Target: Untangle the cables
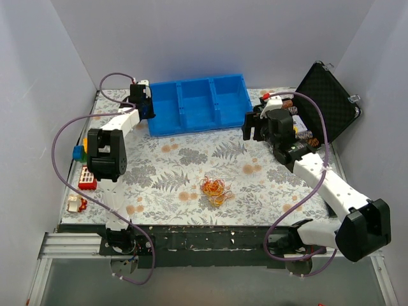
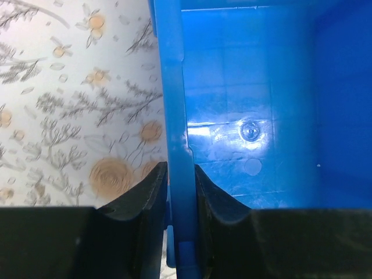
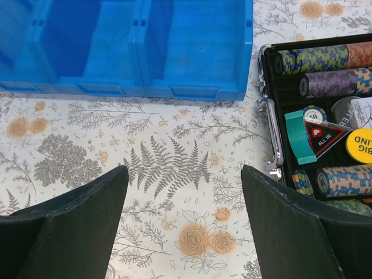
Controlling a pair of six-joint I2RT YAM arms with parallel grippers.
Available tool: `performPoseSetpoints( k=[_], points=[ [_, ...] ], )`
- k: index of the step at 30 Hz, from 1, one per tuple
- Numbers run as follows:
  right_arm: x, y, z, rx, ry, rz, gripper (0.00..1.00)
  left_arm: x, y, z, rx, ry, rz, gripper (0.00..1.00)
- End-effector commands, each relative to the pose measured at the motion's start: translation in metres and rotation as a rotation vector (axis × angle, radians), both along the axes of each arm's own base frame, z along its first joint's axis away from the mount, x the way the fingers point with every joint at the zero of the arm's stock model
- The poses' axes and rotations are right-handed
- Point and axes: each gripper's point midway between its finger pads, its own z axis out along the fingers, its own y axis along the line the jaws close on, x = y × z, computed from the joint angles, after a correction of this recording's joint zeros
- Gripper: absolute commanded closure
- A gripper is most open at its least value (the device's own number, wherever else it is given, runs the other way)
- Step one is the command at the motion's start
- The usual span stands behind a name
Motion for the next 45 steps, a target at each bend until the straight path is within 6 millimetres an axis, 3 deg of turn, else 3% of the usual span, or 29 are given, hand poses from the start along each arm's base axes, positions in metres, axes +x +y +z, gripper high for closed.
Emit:
performPoseSetpoints(
  k=[1, 8, 16, 24, 30, 34, 38, 45],
  points=[
    [0.004, 0.009, -0.009, 0.019, -0.001, 0.018, 0.14, -0.025, 0.018, 0.029, 0.064, -0.056, 0.004, 0.90],
    [0.006, 0.014, -0.028, 0.020, 0.043, 0.027, 0.16, -0.056, 0.018, 0.038, 0.108, -0.068, -0.076, 0.99],
    [0.009, 0.007, -0.051, -0.035, 0.079, -0.004, 0.19, -0.099, 0.009, 0.033, 0.125, -0.065, -0.207, 1.00],
    [0.047, 0.008, -0.078, -0.092, 0.094, -0.093, 0.21, -0.122, 0.012, 0.027, 0.157, -0.048, -0.239, 1.00],
    [0.059, 0.001, -0.094, -0.131, 0.105, -0.153, 0.25, -0.140, 0.006, 0.035, 0.134, -0.060, -0.283, 1.00],
    [0.056, 0.000, -0.106, -0.123, 0.117, -0.162, 0.30, -0.149, 0.006, 0.027, 0.149, -0.049, -0.307, 1.00],
    [0.044, -0.001, -0.120, -0.112, 0.154, -0.150, 0.53, -0.152, 0.006, 0.030, 0.146, -0.052, -0.302, 1.00],
    [0.025, -0.006, -0.130, -0.082, 0.178, -0.144, 0.59, -0.168, -0.007, 0.029, 0.090, -0.028, -0.298, 0.99]
  ],
)
